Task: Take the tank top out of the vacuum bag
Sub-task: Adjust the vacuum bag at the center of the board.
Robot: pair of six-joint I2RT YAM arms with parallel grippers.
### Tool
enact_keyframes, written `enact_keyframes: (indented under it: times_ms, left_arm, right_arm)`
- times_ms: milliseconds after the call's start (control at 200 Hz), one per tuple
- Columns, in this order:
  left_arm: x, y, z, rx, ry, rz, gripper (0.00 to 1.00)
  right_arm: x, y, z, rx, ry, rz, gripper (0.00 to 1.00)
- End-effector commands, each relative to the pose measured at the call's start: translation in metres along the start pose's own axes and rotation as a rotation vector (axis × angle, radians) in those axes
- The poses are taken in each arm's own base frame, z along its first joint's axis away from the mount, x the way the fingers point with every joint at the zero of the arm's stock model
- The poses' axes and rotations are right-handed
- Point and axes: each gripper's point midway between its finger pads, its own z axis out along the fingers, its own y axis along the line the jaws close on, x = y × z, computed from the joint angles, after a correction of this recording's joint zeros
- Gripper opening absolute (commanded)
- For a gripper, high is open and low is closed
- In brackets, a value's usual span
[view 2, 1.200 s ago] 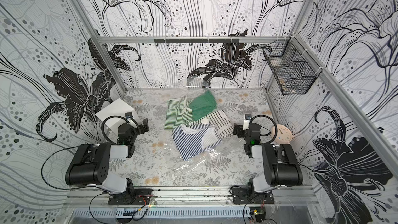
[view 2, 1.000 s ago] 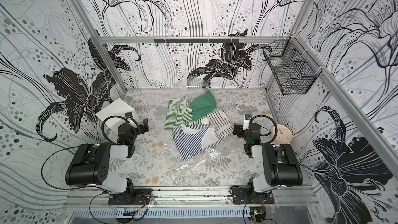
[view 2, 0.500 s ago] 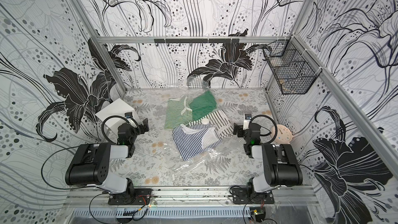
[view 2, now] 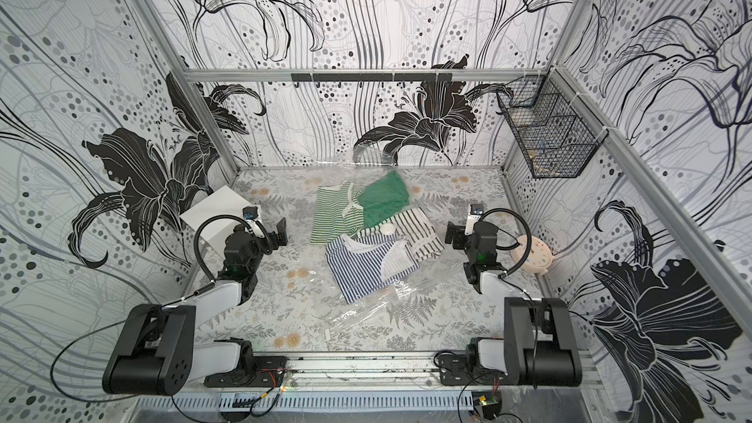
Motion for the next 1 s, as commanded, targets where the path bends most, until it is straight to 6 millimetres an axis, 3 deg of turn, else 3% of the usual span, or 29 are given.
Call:
enact_keyframes:
  times_ms: [0, 150, 260, 396, 531, 736, 931, 991]
  left_arm:
    - [-0.018, -0.021, -0.006, 0.038, 0.017, 0.094, 0.99]
    - [-0.034, -0.062, -0.020, 0.135, 0.004, 0.109, 0.99]
    - [-0.034, -0.098, -0.035, 0.224, 0.021, 0.120, 0.99]
    - [-0.032, -0.140, -0.062, 0.358, 0.038, 0.131, 0.99]
    - [-0.028, -0.174, -0.089, 0.483, 0.057, 0.154, 0.99]
    - [-0.007, -0.228, -0.124, 0.645, 0.114, 0.333, 0.99]
    - [0.005, -0.266, -0.136, 0.723, 0.123, 0.417, 0.99]
    - [0.005, -0.275, -0.138, 0.737, 0.115, 0.414, 0.99]
  right_arm:
    - [0.009, 0.002, -0.016, 0.005, 0.088, 0.069, 0.99]
    - [0.003, 0.005, -0.044, -0.008, 0.136, 0.147, 0.99]
    - [0.004, 0.008, -0.064, -0.012, 0.216, 0.238, 0.99]
    - [0.021, 0.002, -0.090, 0.062, 0.359, 0.353, 0.99]
    - [0.045, 0.012, -0.106, 0.024, 0.445, 0.481, 0.99]
    - [0.081, 0.035, -0.106, -0.095, 0.539, 0.681, 0.98]
    - [0.126, 0.045, -0.084, -0.135, 0.645, 0.796, 0.96]
    - [0.133, 0.047, -0.076, -0.145, 0.650, 0.825, 0.88]
